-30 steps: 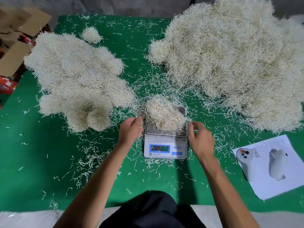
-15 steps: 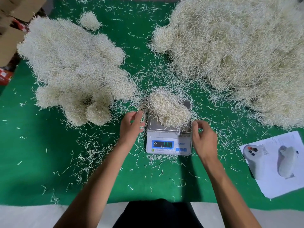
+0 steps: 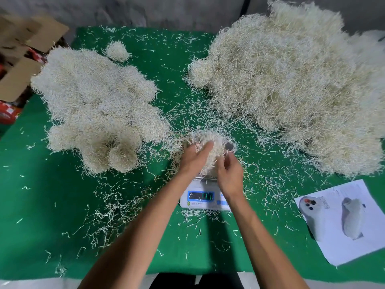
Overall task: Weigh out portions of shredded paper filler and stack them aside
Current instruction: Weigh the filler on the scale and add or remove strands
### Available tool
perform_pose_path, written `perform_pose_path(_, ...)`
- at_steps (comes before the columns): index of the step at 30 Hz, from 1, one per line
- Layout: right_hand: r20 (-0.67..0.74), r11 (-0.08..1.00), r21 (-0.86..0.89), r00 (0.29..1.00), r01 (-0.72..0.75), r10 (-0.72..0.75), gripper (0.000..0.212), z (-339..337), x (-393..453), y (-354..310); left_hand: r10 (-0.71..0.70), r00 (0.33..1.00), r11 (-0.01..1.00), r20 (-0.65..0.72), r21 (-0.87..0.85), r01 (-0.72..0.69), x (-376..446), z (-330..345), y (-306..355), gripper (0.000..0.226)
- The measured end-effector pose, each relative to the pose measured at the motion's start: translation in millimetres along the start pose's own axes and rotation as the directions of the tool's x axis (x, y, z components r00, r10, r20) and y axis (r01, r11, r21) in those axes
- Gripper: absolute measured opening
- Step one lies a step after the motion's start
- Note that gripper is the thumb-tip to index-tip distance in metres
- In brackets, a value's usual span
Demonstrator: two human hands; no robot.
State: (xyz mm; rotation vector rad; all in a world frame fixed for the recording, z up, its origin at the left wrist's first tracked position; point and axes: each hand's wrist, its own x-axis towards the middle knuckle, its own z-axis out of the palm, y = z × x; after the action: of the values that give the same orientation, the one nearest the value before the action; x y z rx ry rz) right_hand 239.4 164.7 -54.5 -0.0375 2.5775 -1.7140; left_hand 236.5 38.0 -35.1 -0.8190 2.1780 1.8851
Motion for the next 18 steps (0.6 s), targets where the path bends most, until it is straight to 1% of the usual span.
perform_pose_path(1,0.034,0.999,0.043,0.999,0.026,-0.028,0.010,4.8,-4.4,-5.0,0.004,1.000,0.998,0.009,-0.057,-0.004,-3.4,6.1,-3.6,0.108)
perform_pose_path(2,0.063,0.994,0.095,0.996,0.056,-0.062,0.016,8.7,-8.3,-9.4,-0.004,1.000,0.991,-0.009,-0.135,0.003,-5.8,9.3,-6.2,0.114)
perform_pose_path(4,0.115,0.975,0.209,0.987,0.082,-0.108,0.028,8.9,-14.9,-16.0,-0.066,0.997,0.957,-0.032,-0.286,0.054,-3.1,5.7,-5.2,0.122)
perform_pose_path(6,0.150,0.945,0.322,0.982,0.059,-0.112,0.028,-1.9,-14.8,-22.5,-0.095,0.995,0.937,-0.024,-0.341,0.081,6.1,-7.1,0.9,0.119)
perform_pose_path(7,0.130,0.929,0.367,0.986,0.050,-0.105,0.026,-9.9,-11.6,-24.9,-0.103,0.994,0.930,-0.038,-0.357,0.083,8.7,-14.8,5.2,0.117)
perform_pose_path(9,0.031,0.913,0.406,0.998,0.044,-0.062,0.021,-27.2,1.7,-31.0,-0.133,0.988,0.913,-0.080,-0.399,0.091,11.5,-32.4,16.2,0.119)
perform_pose_path(10,0.004,0.922,0.386,1.000,0.019,-0.023,0.021,-34.6,8.9,-35.1,-0.139,0.987,0.909,-0.085,-0.406,0.093,11.7,-39.9,20.8,0.118)
perform_pose_path(11,0.024,0.940,0.340,1.000,-0.025,0.018,0.029,-39.5,16.4,-40.5,-0.129,0.989,0.910,-0.073,-0.406,0.089,11.1,-45.9,23.9,0.116)
perform_pose_path(13,0.167,0.973,0.209,0.984,-0.102,0.067,0.053,-41.4,29.3,-53.4,-0.107,0.993,0.909,-0.042,-0.409,0.080,10.5,-50.0,30.3,0.115)
perform_pose_path(14,0.239,0.984,0.146,0.969,-0.102,0.065,0.060,-39.9,33.7,-60.6,-0.105,0.994,0.906,-0.033,-0.415,0.081,10.3,-49.7,34.1,0.116)
perform_pose_path(15,0.298,0.991,0.108,0.953,-0.079,0.043,0.061,-38.3,37.5,-67.0,-0.103,0.994,0.904,-0.034,-0.419,0.080,9.6,-49.2,38.6,0.117)
perform_pose_path(16,0.344,0.995,0.092,0.939,-0.038,0.004,0.054,-37.5,41.4,-73.0,-0.097,0.995,0.907,-0.036,-0.414,0.074,8.6,-49.0,42.0,0.116)
perform_pose_path(18,0.371,0.995,0.091,0.926,0.030,-0.062,0.039,-40.3,53.3,-81.3,-0.079,0.996,0.937,-0.046,-0.344,0.059,7.3,-52.4,43.7,0.112)
